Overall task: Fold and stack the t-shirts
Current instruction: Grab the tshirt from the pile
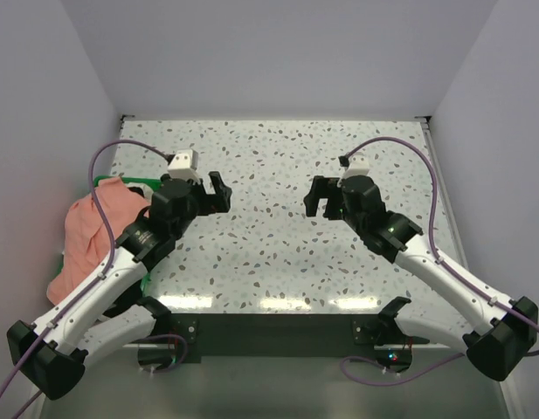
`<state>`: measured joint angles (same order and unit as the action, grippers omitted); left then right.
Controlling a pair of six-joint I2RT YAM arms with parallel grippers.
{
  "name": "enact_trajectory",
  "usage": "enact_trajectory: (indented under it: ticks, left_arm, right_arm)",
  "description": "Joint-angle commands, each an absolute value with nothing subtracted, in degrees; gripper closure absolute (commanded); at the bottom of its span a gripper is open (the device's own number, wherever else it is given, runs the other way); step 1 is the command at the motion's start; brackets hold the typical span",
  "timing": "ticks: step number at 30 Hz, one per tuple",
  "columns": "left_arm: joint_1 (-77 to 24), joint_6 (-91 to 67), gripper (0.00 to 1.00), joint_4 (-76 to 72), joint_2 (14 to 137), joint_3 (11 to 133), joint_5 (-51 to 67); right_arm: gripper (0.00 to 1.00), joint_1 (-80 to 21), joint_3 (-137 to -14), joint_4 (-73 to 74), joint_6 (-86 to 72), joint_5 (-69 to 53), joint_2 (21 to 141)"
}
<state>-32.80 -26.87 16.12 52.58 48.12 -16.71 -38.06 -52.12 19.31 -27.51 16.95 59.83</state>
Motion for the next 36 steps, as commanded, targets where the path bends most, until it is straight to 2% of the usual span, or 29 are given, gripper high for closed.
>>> enact_trajectory:
  ticks: [1, 4, 8, 14, 21, 27, 30, 31, 33, 34, 36]
  left_arm:
    - [-32.78, -28.82, 0.00, 18.19, 52.20, 50.89, -20.56]
    - [-32.78, -30.58, 0.00, 21.61, 52.73, 53.08, -24.51]
    - [-30.95, -36.20, 0.00, 30.99, 54.49, 55.89, -35.49]
    - [-12.68, -38.85, 0.00, 41.20, 57.04, 59.32, -37.96]
    - [7.53, -37.27, 0.00, 38.24, 62.03, 57.04, -38.68]
    - [14.15, -39.28, 0.05, 33.14, 70.30, 55.29, -35.96]
    - [15.03, -40.86, 0.13, 32.08, 74.43, 55.54, -33.59]
    - [15.03, -40.96, 0.22, 31.65, 75.05, 55.72, -33.05]
    - [15.12, -41.22, 0.32, 31.81, 75.76, 56.33, -32.17]
    - [15.03, -41.05, 0.43, 31.82, 75.50, 56.34, -31.91]
    - [15.03, -40.43, 0.54, 31.90, 73.48, 56.60, -31.29]
  right_arm:
    - [0.01, -38.06, -52.03, 18.98, -26.02, 15.82, 58.18]
    - [0.01, -37.97, -51.59, 19.25, -24.79, 14.42, 57.57]
    - [0.01, -37.97, -52.12, 20.91, -24.08, 13.01, 57.74]
    - [0.01, -37.97, -50.11, 18.29, -23.64, 6.69, 56.69]
    - [0.01, -37.97, -48.60, 16.61, -24.34, 3.69, 56.51]
    - [0.01, -37.97, -48.43, 16.88, -24.26, 2.81, 56.60]
    - [0.01, -38.06, -48.43, 16.79, -24.43, 2.55, 56.69]
    - [0.01, -38.06, -48.51, 17.31, -24.35, 2.46, 56.78]
    - [0.01, -37.97, -48.95, 18.01, -24.08, 2.64, 56.60]
    - [0.01, -37.97, -48.96, 18.45, -24.00, 2.72, 56.34]
    - [0.01, -37.97, -48.87, 18.72, -23.91, 2.90, 55.99]
